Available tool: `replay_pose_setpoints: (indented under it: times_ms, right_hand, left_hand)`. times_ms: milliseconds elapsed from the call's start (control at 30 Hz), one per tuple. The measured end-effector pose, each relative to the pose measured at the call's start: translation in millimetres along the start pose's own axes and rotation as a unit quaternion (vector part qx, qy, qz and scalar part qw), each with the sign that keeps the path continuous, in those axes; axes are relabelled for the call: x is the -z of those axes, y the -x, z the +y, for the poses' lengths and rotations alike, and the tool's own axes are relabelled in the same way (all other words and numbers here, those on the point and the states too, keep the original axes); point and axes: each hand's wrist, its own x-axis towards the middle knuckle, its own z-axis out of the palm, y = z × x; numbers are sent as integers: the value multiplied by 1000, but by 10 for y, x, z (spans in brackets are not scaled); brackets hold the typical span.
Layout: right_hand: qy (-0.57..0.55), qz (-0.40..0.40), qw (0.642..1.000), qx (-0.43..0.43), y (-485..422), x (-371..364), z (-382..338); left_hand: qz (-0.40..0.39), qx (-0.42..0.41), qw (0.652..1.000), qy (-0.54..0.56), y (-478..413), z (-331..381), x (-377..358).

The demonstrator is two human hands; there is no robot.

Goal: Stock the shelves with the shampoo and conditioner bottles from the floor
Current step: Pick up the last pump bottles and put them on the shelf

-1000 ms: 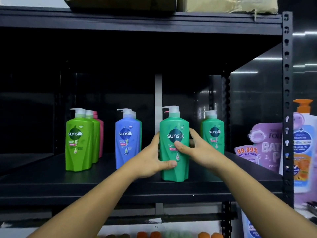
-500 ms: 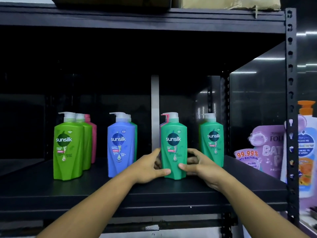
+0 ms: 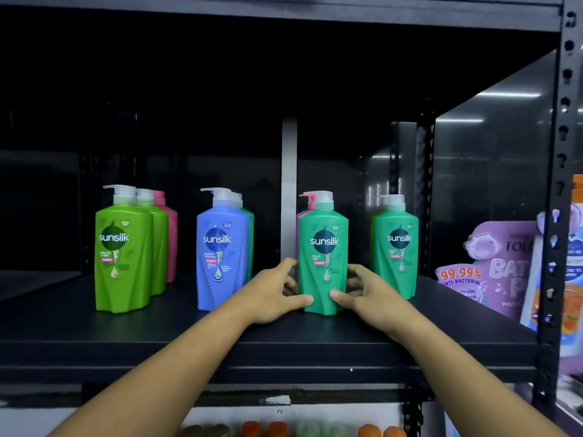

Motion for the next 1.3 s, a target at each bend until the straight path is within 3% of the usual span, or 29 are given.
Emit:
replay_pose_setpoints:
  times_ms: [233,433,533,667,1100,1167,1300]
  right_hand:
    - [49,11,999,-15,-1,-5,-7]
    - [-100,153,981,-69,11,158,-40]
    - [-113,122,984,-57,58,148,-94]
    - [-27,56,997,-52,47,45,-67]
    - [29,37,998,-32,23,21,-9]
    - [37,70,996,-32,16,39,-11]
    - [104,239,964,-45,-67,253,2]
  left_hand:
    - [5,15,1000,-13,-13,-12,-13]
    - [5,24,1000,-7,17,-2,-19]
    - [3,26,1000,-15,27,24,-21]
    - [6,27,999,-26,19,37,-28]
    - [32,36,998,-29,12,49,-37]
    - [26,40,998,-34,21,51,-30]
    - [10,44,998,-50,29,34,-20]
